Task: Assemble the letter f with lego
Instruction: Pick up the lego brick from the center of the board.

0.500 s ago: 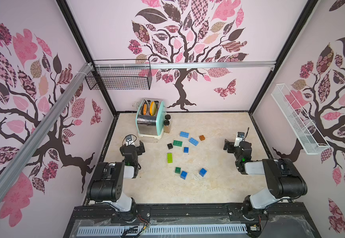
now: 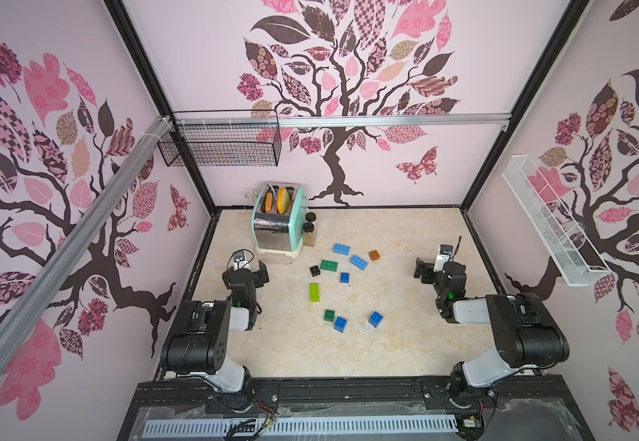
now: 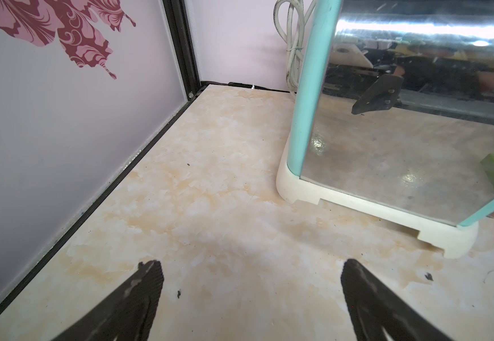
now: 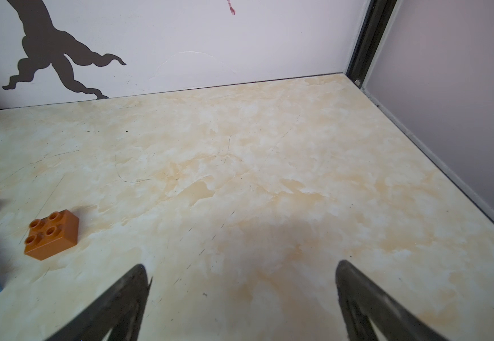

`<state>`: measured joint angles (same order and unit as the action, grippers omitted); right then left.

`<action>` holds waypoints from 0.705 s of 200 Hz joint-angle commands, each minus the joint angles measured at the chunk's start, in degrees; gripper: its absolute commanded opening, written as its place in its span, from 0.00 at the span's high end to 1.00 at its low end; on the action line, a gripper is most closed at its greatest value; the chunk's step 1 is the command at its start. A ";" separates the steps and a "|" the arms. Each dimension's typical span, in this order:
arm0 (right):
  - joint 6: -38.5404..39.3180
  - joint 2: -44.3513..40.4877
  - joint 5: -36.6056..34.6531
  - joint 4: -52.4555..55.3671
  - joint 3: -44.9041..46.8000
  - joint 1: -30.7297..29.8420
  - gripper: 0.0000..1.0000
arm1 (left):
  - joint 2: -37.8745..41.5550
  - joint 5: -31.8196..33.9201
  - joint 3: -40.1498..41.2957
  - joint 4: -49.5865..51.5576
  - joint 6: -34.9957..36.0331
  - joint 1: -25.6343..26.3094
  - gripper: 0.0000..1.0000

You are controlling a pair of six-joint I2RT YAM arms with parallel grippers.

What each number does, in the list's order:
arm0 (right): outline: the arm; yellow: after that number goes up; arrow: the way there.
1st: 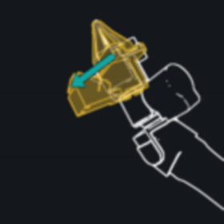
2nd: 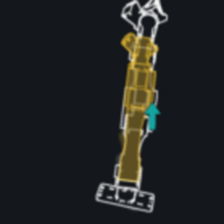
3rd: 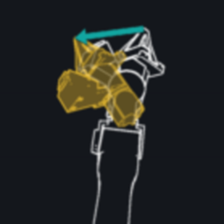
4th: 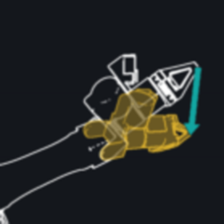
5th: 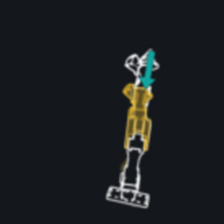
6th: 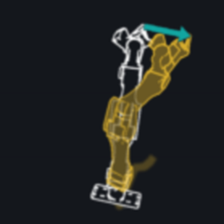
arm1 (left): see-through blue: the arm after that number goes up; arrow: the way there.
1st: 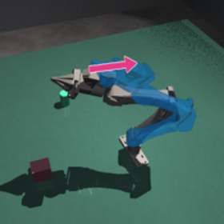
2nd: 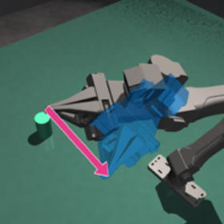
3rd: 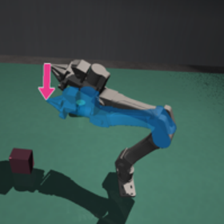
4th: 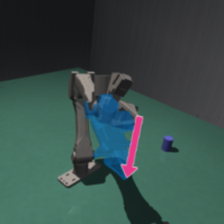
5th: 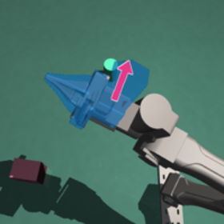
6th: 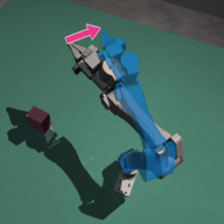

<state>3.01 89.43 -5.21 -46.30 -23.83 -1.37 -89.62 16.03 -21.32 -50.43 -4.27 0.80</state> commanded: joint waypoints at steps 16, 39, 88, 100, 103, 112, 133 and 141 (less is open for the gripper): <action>-0.28 -0.62 -0.50 0.16 -0.51 -0.27 0.01 | 0.23 0.32 -0.12 -0.74 0.58 0.13 0.02; -0.28 -0.66 -0.50 0.16 -0.50 -0.23 0.01 | 0.25 0.31 -0.12 -0.80 0.60 0.15 0.02; -0.28 -0.64 -0.47 0.16 -0.51 -0.23 0.01 | 0.24 0.22 -0.08 -0.84 0.55 0.08 0.02; -0.28 -0.65 -0.49 0.16 -0.48 -0.25 0.01 | 0.29 0.14 -0.09 -0.87 0.57 0.04 0.02; -0.28 -0.62 -0.50 0.16 -0.51 -0.30 0.01 | 0.26 0.14 -0.05 -0.89 0.55 0.08 0.02; -0.28 -0.63 -0.46 0.16 -0.50 -0.28 0.01 | 0.24 0.14 -0.04 -0.82 0.55 -0.01 0.02; -1.41 -0.86 3.27 -0.64 0.04 1.54 0.01 | 0.29 -0.21 -0.04 -0.82 0.48 -0.27 0.02; -1.42 -0.63 3.70 -1.40 0.22 1.80 0.01 | 0.32 -0.28 0.00 -0.75 0.49 -0.27 0.02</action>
<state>2.57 89.43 -4.08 -46.35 -23.83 -0.86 -89.62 16.01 -21.32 -50.46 -4.27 0.75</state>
